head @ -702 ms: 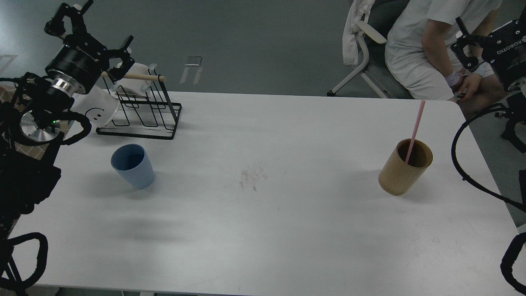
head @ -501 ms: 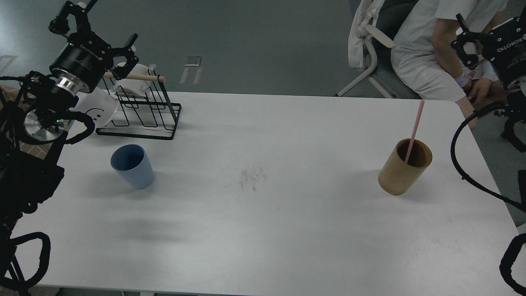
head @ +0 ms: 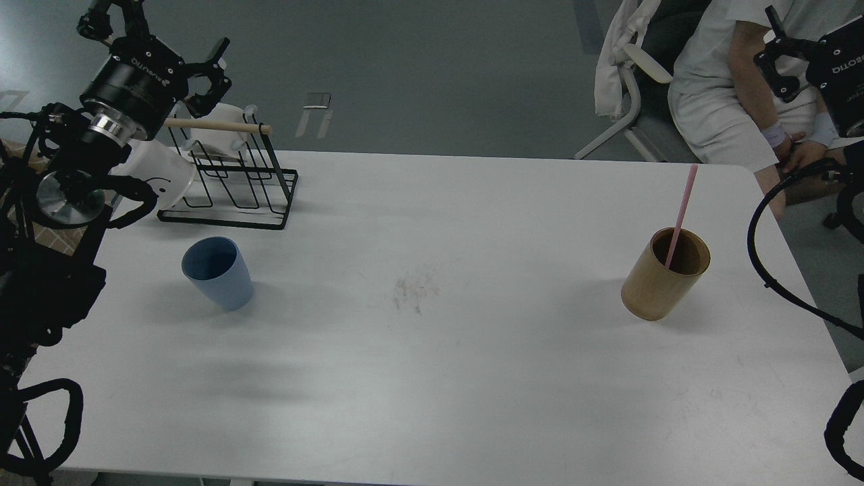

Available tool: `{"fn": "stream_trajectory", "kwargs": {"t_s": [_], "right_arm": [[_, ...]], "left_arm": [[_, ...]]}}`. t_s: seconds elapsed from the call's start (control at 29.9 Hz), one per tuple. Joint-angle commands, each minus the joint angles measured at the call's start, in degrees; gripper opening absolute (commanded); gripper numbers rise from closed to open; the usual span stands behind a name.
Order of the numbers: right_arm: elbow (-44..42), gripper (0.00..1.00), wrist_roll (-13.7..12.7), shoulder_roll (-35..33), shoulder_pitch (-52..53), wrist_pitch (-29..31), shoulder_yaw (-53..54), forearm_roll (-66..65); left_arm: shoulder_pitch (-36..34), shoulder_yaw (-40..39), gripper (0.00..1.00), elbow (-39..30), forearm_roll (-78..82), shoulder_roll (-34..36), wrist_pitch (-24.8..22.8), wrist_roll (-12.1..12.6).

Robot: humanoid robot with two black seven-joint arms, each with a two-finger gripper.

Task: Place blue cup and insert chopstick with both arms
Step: 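Move the left gripper down from the rack toward the blue cup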

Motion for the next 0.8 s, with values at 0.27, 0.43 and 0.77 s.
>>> {"fn": "stream_trajectory", "kwargs": {"t_s": [0.27, 0.43, 0.77], "right_arm": [[4.74, 1.0, 0.06, -0.03, -3.78, -0.07, 0.03, 0.0], [6.68, 1.0, 0.06, -0.03, -6.42, 0.11, 0.03, 0.0], [8.78, 1.0, 0.06, -0.91, -8.88, 0.11, 1.6, 0.0]], "left_arm": [[3.64, -0.02, 0.98, -7.61, 0.78, -0.11, 1.35, -4.12], [10.14, -0.11, 0.98, -14.75, 2.8, 1.29, 2.85, -5.98], [28.33, -6.86, 0.97, -35.04, 15.08, 19.98, 6.9, -6.68]]}}
